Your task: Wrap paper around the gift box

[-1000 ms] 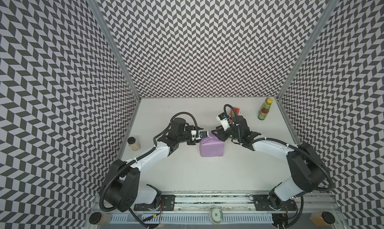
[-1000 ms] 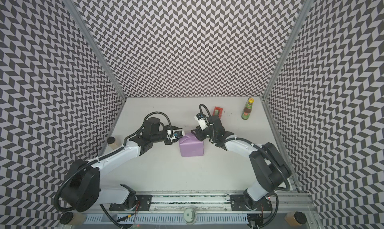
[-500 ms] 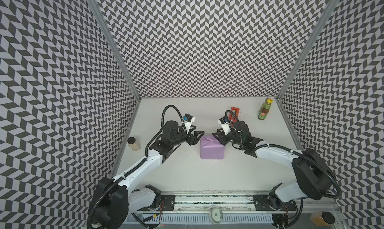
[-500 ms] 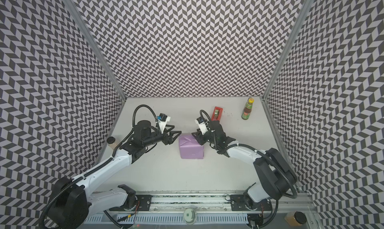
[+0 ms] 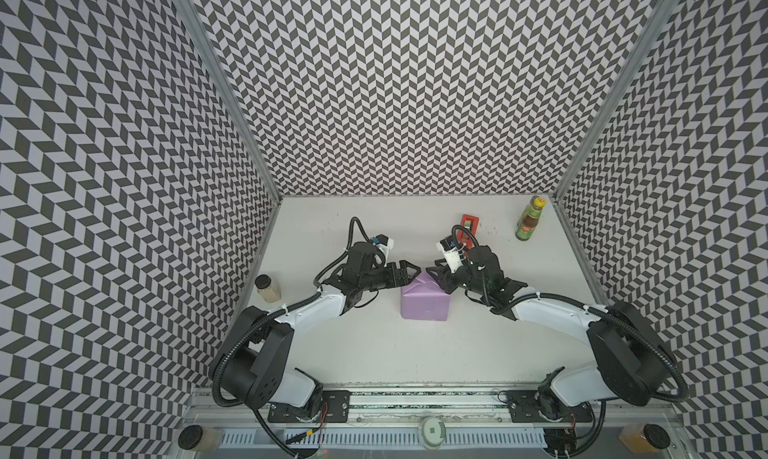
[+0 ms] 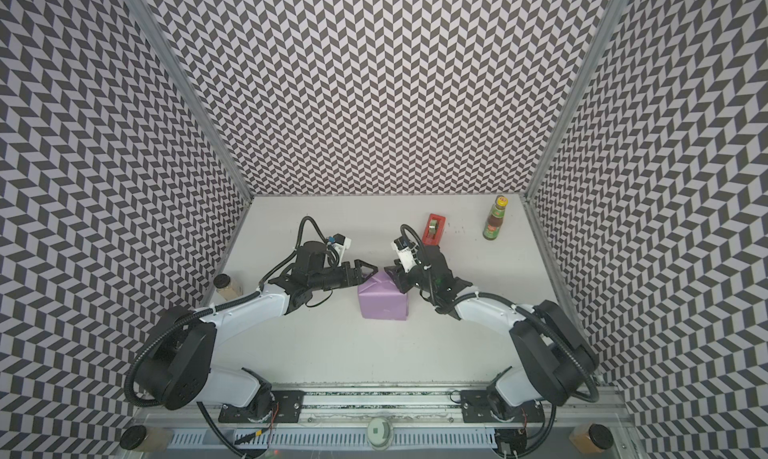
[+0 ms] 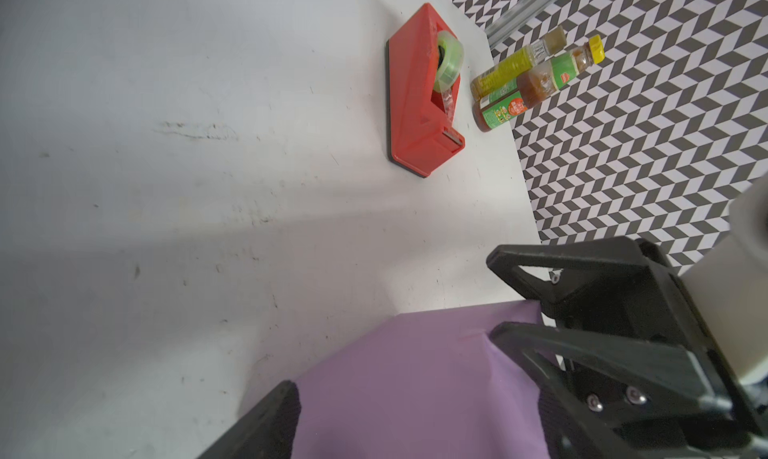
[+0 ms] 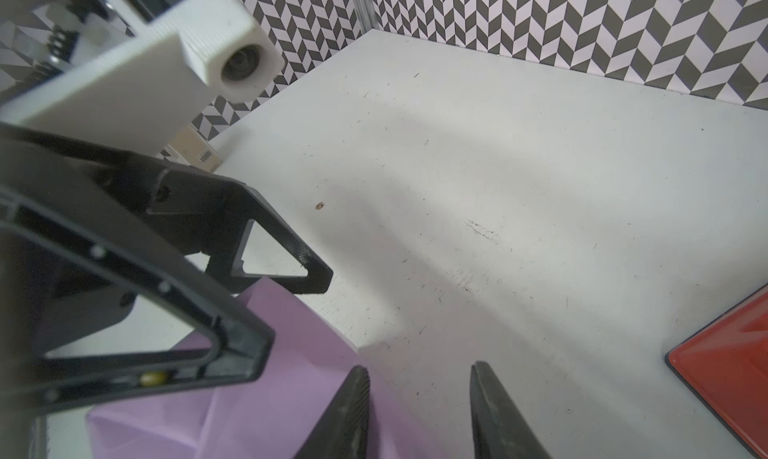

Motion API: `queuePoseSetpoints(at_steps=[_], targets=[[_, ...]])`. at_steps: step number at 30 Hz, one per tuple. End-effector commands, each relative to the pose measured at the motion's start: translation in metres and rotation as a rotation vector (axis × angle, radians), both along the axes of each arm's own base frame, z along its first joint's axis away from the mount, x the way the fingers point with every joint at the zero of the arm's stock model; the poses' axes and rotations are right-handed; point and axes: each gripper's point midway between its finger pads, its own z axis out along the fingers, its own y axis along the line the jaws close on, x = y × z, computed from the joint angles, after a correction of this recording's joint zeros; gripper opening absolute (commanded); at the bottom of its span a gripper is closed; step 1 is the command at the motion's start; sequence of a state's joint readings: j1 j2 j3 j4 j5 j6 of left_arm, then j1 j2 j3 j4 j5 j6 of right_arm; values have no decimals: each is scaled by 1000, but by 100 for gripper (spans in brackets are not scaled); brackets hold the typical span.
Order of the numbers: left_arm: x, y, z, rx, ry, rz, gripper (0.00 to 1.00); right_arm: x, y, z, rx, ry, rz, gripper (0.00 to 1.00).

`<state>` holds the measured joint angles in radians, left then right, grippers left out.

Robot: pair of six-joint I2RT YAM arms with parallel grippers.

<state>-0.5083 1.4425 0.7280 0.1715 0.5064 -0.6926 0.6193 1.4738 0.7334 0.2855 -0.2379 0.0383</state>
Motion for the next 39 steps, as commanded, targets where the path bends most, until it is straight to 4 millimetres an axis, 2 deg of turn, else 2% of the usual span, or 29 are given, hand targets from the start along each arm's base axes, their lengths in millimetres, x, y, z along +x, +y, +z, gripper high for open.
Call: queuePoseSetpoints(at_steps=[1,7,12,15,18,20,24,29,34,36,39], targets=[[-10,-2,-6,-19,12,0,90,0,4,13,29,-44,0,40],[-21,9,-42,40,50,17,85,1,5,28,46,-65,-2,42],[-29,12,-54,52,59,30,84,2,4,53,81,-75,-7,52],[-30,16,-58,63,56,41,84,1,-5,64,122,-20,-35,59],[-32,18,-60,66,45,48,84,-6,-17,52,152,87,-27,66],[-32,21,-61,74,37,54,84,-14,-18,39,149,130,-10,75],[-32,21,-61,79,27,54,84,-24,-14,12,131,214,26,82],[-31,19,-65,88,27,53,84,-35,-15,-12,128,270,33,83],[-33,16,-67,112,9,50,84,-36,-25,-41,56,310,-4,80],[-33,17,-69,124,5,53,84,-33,-29,-33,58,296,-8,79],[-33,18,-70,137,1,60,81,-16,-45,9,142,220,-65,81]])
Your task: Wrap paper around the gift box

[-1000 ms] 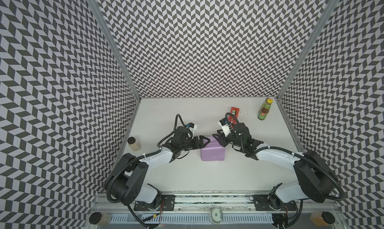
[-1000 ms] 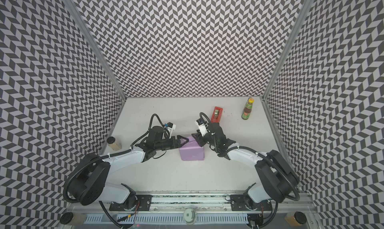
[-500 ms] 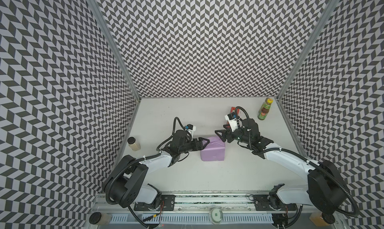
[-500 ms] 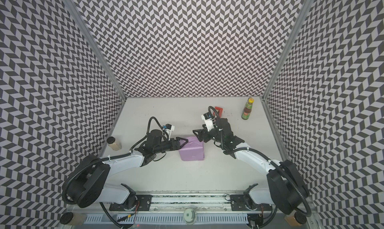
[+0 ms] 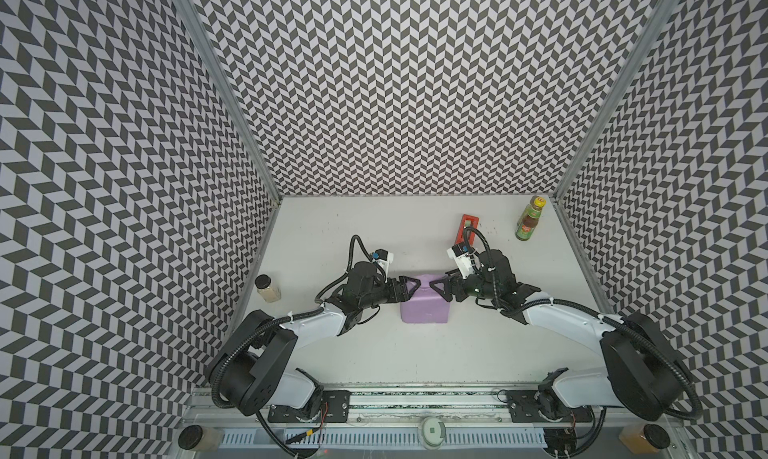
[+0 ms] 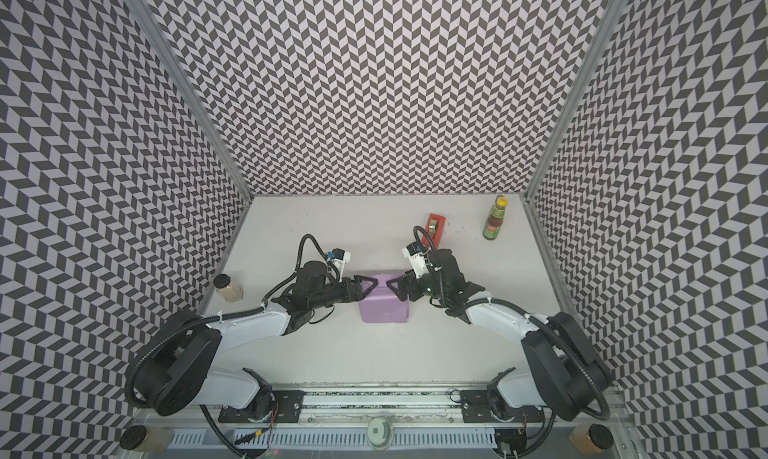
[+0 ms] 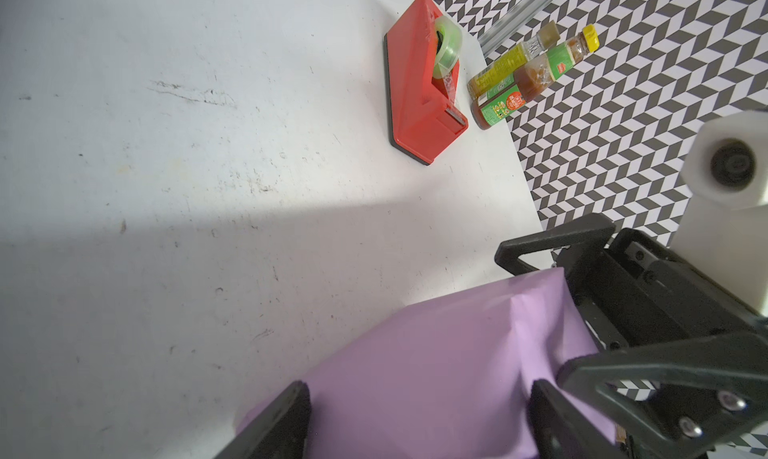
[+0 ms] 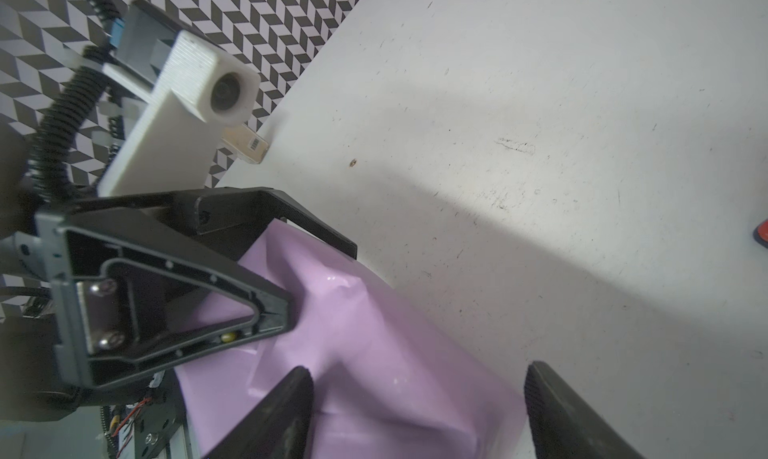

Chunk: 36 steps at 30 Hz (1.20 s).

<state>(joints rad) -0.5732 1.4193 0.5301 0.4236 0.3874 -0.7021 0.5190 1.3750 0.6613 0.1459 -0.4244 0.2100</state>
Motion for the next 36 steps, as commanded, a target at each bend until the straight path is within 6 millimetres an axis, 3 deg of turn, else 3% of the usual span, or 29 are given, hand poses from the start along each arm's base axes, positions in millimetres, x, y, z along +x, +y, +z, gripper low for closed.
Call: queuePoseSetpoints(at_steps=[1,4,7,10,16,20,28,36], targets=[[-14,14,-43,131,89,21,80,19,-25,38,61,-67,-94,81],[-13,14,-40,137,76,19,79,46,-63,55,159,-83,-237,80],[-13,15,-38,145,65,16,79,77,-97,47,209,6,-322,73],[-13,16,-36,145,57,15,79,105,-112,32,208,100,-336,67],[-13,14,-35,142,51,8,79,152,-112,4,252,191,-305,53],[-14,14,-37,142,55,6,79,169,-110,-12,260,222,-304,47],[-15,15,-39,142,55,5,78,183,-109,-40,273,274,-305,40],[-15,16,-39,140,58,9,77,184,-102,-52,343,318,-281,30]])
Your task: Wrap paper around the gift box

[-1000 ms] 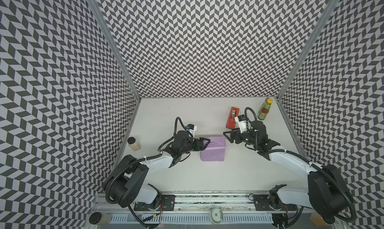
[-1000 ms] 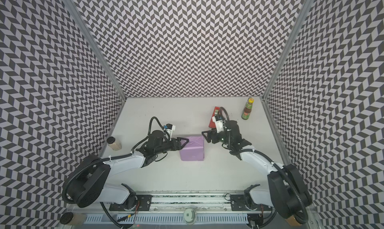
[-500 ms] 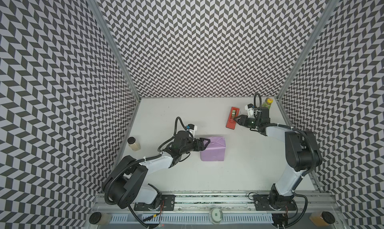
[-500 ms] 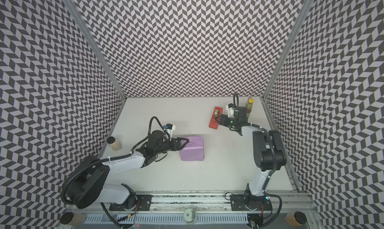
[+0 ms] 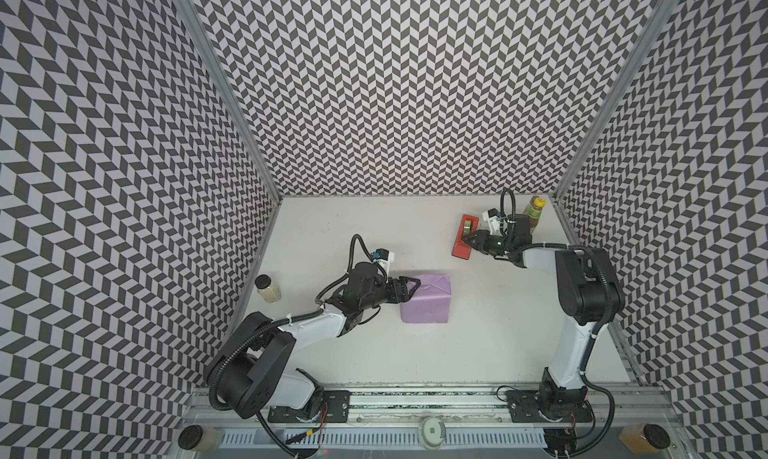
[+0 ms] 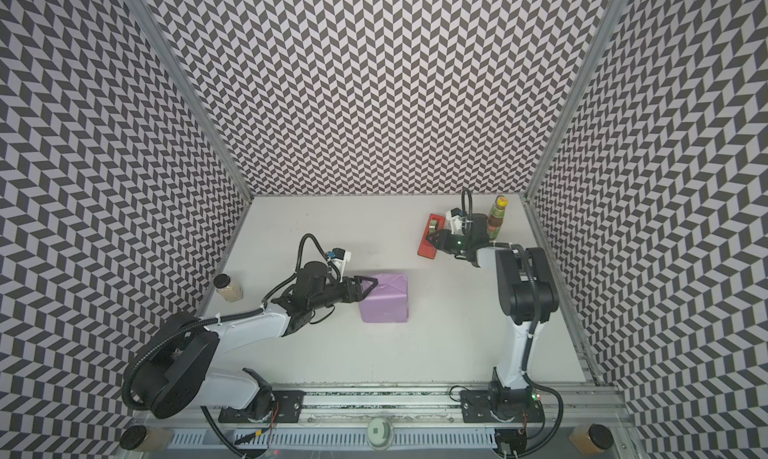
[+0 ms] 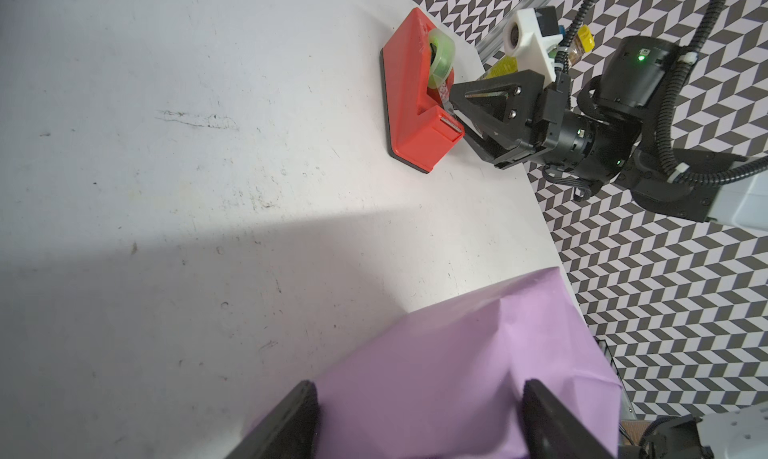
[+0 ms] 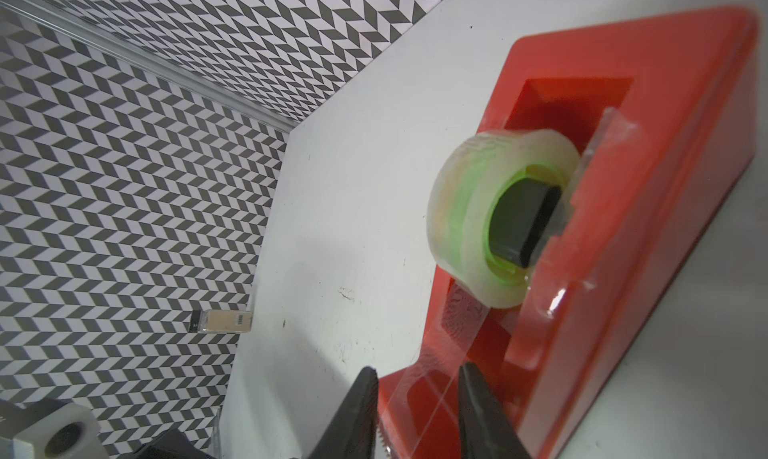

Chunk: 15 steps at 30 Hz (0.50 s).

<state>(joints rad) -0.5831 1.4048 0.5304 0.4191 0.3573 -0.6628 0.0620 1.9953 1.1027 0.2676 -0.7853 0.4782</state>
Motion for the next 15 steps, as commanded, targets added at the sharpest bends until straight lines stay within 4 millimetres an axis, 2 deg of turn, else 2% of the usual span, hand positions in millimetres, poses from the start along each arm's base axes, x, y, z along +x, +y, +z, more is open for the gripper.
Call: queuePoseSetpoints(at_steps=[1,5,9,11,15], targets=[[-16,15,-43,113,104,11,77,7,1,-7,38,8,-12,29],[-17,16,-43,113,106,14,76,6,4,-7,95,18,-17,22],[-17,17,-44,117,107,17,76,5,6,-5,179,33,-40,10],[-17,17,-46,118,110,19,76,4,6,2,207,24,-54,1],[-17,18,-47,121,111,21,75,4,8,28,299,-12,-59,0]])
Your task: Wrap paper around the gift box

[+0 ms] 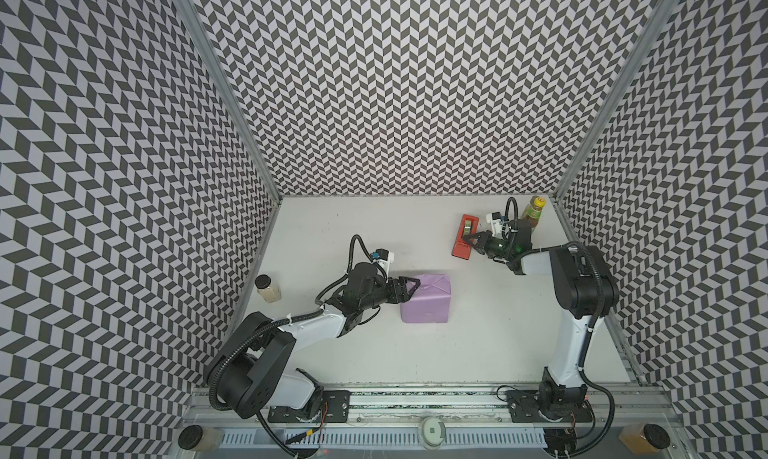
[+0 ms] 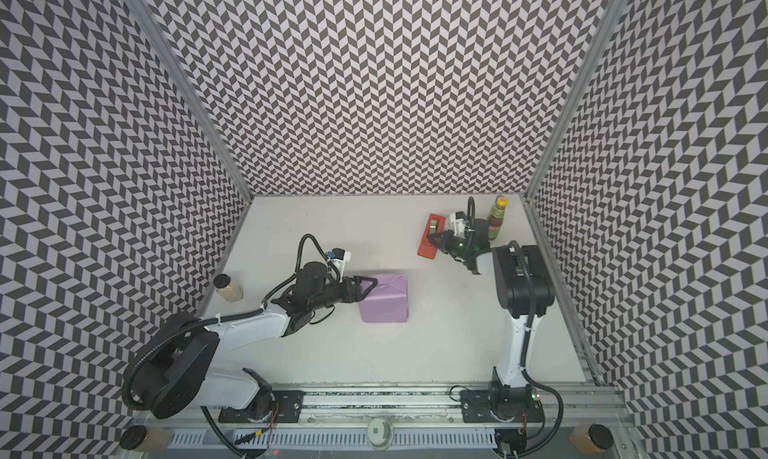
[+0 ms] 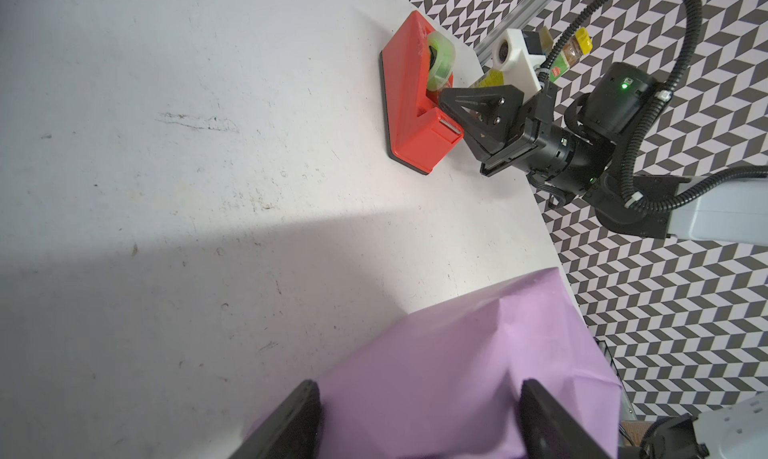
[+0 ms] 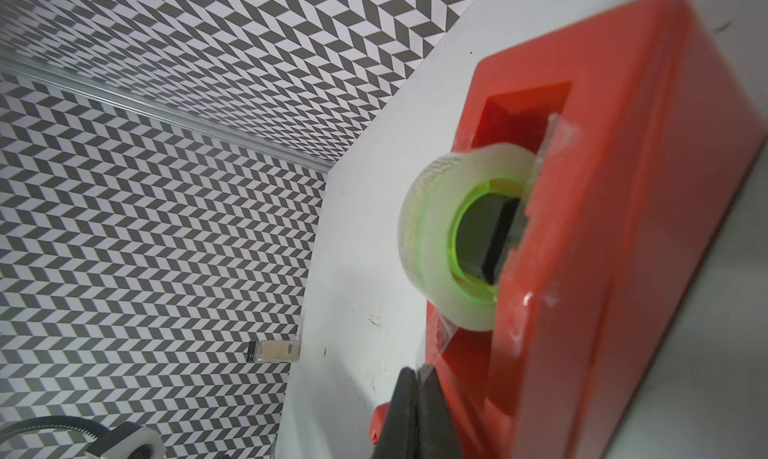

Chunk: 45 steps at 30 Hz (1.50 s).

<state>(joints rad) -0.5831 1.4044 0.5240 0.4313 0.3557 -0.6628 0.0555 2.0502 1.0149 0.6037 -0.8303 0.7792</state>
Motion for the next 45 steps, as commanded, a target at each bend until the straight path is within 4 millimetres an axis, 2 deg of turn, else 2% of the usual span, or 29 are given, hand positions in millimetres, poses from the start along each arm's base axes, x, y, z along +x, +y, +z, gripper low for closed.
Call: queuePoseSetpoints(at_steps=[1,4,8,19,22,26,34,38,45], targets=[[-17,18,-47,124,116,20,75,1,6,35,125,-63,7,0],[-18,18,-48,126,117,20,75,-1,9,55,193,-93,20,0],[-18,18,-48,123,119,21,75,-9,10,67,243,-103,26,0],[-18,17,-51,124,124,18,74,-55,29,54,237,-68,76,0],[-19,17,-52,125,125,16,74,-63,30,40,220,-41,62,0],[-19,18,-52,123,123,18,74,-67,27,11,170,7,28,0],[-20,18,-52,123,124,16,73,-55,9,-48,-45,121,-119,0],[-20,18,-54,125,125,16,74,-55,-3,-69,-147,167,-186,0],[-19,15,-56,119,130,8,73,-58,-17,-94,-260,238,-259,0]])
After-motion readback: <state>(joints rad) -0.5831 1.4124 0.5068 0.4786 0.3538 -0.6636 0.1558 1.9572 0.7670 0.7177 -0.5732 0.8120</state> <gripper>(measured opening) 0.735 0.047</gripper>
